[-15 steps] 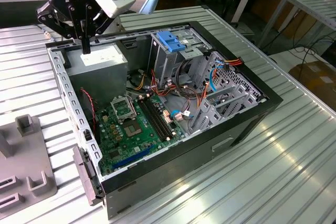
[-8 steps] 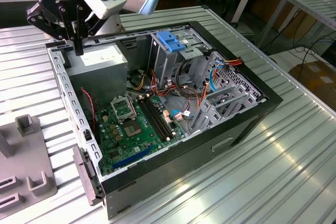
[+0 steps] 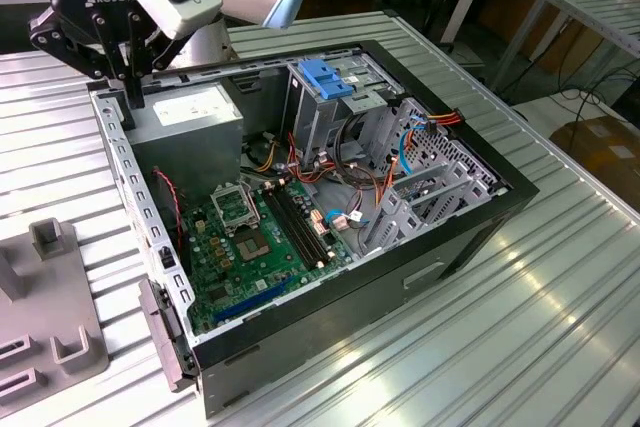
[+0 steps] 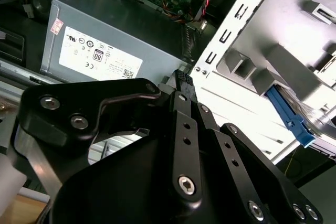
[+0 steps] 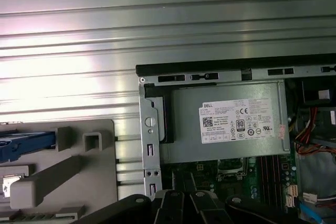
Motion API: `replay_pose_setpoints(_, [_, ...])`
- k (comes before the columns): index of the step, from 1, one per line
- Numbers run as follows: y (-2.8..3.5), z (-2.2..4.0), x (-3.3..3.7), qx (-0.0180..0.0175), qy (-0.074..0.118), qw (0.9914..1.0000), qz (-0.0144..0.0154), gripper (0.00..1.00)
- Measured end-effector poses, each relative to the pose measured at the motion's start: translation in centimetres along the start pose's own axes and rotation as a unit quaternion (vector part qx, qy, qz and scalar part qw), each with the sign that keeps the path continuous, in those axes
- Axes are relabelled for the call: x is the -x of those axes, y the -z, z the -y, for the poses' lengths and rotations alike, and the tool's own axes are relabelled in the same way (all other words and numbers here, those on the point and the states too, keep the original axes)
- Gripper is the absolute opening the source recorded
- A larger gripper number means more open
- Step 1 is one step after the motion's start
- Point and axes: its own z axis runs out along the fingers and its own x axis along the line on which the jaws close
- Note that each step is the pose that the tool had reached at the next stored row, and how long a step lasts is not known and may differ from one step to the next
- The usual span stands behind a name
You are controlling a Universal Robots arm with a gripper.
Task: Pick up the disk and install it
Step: 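Reach for the disk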
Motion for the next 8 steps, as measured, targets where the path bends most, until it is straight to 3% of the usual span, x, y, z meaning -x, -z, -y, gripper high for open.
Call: replay_pose_setpoints(8, [0.03, 0.10, -1.24, 0.0000, 0.000, 1.00000, 0.0000, 0.10])
